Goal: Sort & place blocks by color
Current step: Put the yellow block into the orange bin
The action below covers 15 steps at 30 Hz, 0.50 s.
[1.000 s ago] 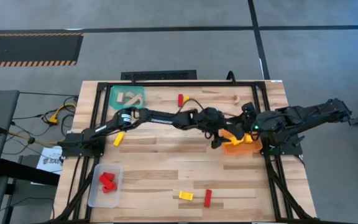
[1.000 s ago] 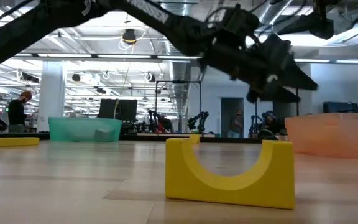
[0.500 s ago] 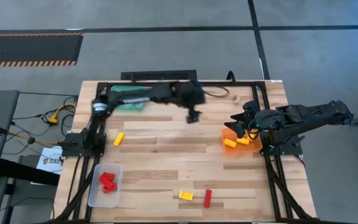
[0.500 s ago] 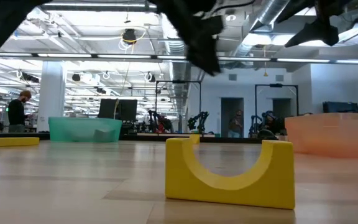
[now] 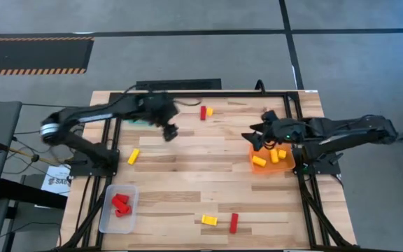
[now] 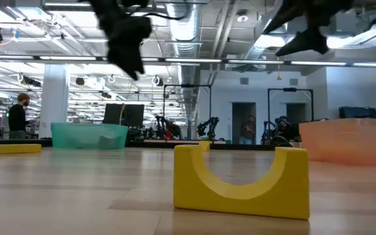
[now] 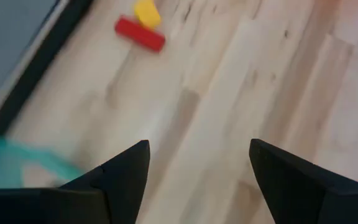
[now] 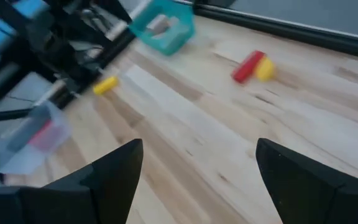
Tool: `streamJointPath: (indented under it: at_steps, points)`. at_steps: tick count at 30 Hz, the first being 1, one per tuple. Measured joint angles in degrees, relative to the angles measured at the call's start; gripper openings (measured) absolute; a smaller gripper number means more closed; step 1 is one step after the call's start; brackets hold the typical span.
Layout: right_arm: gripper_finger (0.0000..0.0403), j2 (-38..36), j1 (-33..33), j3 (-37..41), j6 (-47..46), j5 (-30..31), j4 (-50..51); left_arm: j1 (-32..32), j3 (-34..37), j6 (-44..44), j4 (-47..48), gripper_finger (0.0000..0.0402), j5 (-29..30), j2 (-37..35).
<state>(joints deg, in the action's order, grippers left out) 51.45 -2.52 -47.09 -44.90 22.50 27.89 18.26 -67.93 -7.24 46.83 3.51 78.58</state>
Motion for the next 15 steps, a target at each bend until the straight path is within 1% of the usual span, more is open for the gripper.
streamJointPath:
  at_steps: [4,8,11,15]
  points:
    - [0.0333,5.0,4.1,0.0,6.1,-8.4,-9.4,-3.8,12.5,-11.6,-4.2,0.0256,0.6,-10.3]
    - [0.0333,10.1,8.4,0.0,8.8,-16.0,-16.0,-8.6,20.3,-22.1,-3.6,0.0254,2.1,-16.4]
    - [0.0333,13.8,11.4,0.0,8.8,-21.3,-19.5,-12.4,23.6,-30.2,0.4,0.0254,3.2,-18.2]
    - [0.0333,18.1,13.8,0.0,8.8,-27.0,-24.6,-15.8,26.1,-43.4,9.0,0.0254,4.7,-18.3]
